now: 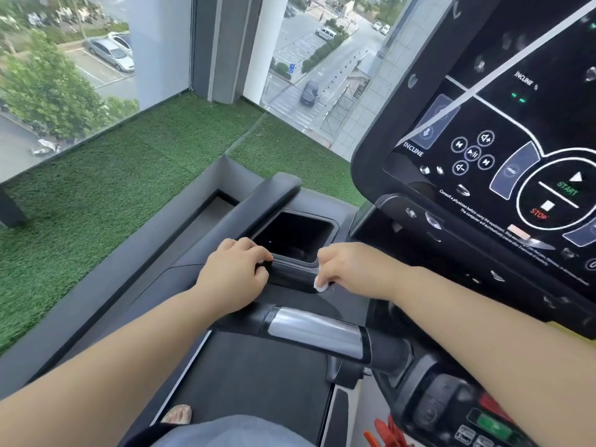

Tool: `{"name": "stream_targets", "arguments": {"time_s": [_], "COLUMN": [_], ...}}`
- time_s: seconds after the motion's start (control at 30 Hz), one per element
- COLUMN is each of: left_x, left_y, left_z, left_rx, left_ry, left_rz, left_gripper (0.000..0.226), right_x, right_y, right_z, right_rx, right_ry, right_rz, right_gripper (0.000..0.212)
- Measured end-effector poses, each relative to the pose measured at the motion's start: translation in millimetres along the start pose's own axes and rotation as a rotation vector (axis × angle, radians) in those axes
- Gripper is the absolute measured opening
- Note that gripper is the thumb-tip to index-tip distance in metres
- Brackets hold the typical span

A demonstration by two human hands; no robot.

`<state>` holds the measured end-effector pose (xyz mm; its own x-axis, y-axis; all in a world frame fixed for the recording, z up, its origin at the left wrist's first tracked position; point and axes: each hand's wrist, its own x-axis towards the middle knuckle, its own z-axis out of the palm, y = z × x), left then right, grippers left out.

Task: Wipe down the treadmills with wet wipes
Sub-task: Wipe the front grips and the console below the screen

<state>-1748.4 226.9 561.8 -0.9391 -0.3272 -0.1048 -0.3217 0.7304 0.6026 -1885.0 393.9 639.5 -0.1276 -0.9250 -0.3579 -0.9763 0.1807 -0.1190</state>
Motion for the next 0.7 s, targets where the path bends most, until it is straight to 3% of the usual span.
{"name": "stream_targets", "arguments": {"time_s": [0.07, 0.2, 0.27, 0.53, 0.7], "left_x": [0.4, 0.4, 1.8, 4.0, 4.5], "left_y": [3.9, 18.3, 26.1, 29.2, 33.1], "left_z": [-0.1, 5.2, 8.2, 7.3, 4.9], "left_rx": [0.005, -0.005, 0.003, 0.006, 0.039], "left_ry": [-0.001, 0.011, 0.011, -0.010, -0.029], "left_rz": [-0.007, 0.030, 0.045, 0.003, 0.003], "left_gripper": [0.035, 0.035, 0.034, 0.034, 0.034], "right_x": [-10.8, -15.1, -3.3, 12.0, 2.2], "right_y": [11.2, 6.0, -13.7, -26.1, 8.9], "right_z": [-4.2, -13.2, -11.0, 21.2, 14.3], "right_rx": [-0.026, 0.145, 0.176, 0.024, 0.074], "right_ry": [-0.005, 0.258, 0.297, 0.108, 0.068], "right_rz": [0.071, 0.342, 0.372, 0.374, 0.564], "right_gripper": [0.030, 0.016, 0.018, 0.021, 0.022]}}
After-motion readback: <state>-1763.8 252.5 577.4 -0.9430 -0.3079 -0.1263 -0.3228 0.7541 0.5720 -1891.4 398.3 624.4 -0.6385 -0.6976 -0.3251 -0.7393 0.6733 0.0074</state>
